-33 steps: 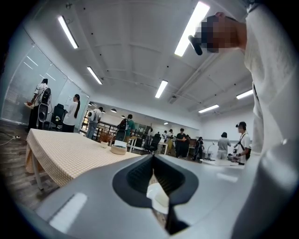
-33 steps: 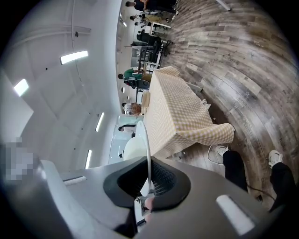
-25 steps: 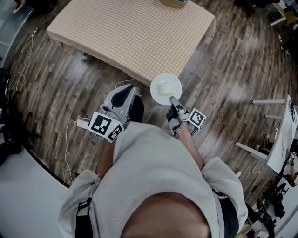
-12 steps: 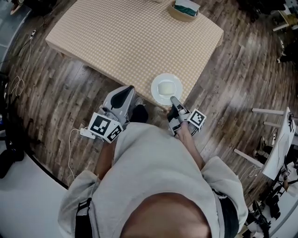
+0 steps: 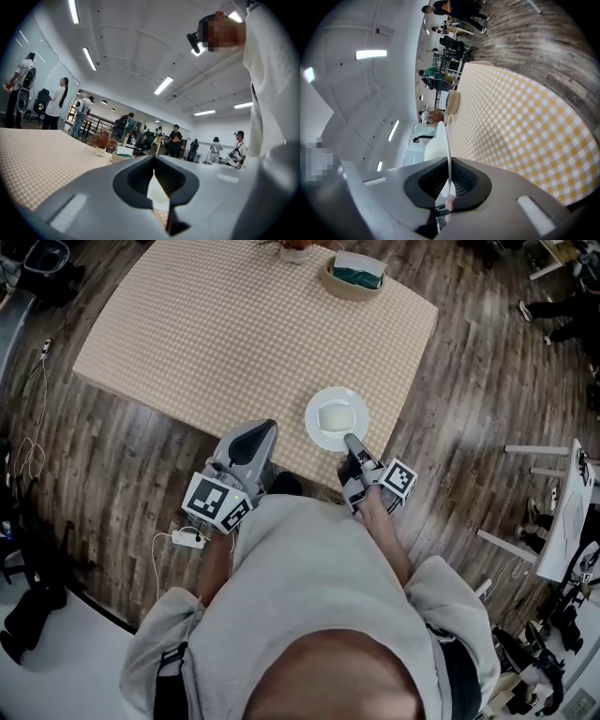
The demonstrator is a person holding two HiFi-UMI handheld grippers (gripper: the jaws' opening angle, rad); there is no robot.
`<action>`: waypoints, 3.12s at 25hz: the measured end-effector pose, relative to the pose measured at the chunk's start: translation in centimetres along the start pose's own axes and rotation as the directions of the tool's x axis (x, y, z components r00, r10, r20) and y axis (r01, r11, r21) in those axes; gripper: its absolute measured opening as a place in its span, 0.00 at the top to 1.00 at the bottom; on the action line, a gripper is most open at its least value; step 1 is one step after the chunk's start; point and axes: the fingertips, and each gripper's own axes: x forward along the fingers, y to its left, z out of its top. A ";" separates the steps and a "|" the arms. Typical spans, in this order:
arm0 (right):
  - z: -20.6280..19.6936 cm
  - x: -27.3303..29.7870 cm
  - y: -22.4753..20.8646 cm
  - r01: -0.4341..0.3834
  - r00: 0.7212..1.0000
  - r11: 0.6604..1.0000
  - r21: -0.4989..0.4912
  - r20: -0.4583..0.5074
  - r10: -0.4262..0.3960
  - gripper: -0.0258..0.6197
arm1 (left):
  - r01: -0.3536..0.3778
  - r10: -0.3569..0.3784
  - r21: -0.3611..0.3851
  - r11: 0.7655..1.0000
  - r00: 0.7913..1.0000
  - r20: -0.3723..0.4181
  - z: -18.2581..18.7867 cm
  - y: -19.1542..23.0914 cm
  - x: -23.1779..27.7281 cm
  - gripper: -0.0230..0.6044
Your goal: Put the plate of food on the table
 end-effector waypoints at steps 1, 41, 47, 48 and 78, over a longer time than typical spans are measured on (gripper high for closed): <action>0.2 0.4 0.2 0.002 1.000 1.000 0.001 0.008 -0.002 0.94 | 0.011 -0.011 -0.005 1.000 1.000 -0.007 0.0 0.4 0.4 0.95; 3.8 0.3 -7.7 0.056 0.987 0.997 0.062 -0.153 -0.046 0.94 | -0.186 0.174 -0.108 0.977 0.978 -0.112 -9.2 -2.0 5.4 0.95; 3.8 0.2 -9.7 0.091 0.984 0.994 0.064 -0.161 -0.080 0.94 | -0.202 0.184 -0.133 0.970 0.973 -0.137 -11.1 -1.9 5.3 0.95; 3.9 0.3 -9.9 0.093 0.983 0.994 0.061 -0.164 -0.082 0.94 | -0.207 0.188 -0.135 0.969 0.972 -0.139 -11.3 -1.8 5.5 0.95; 11.8 18.2 -4.4 0.019 0.988 0.999 -0.039 -0.149 -0.025 0.94 | -0.298 0.277 -0.192 0.935 0.952 -0.130 -11.9 -0.6 1.7 0.95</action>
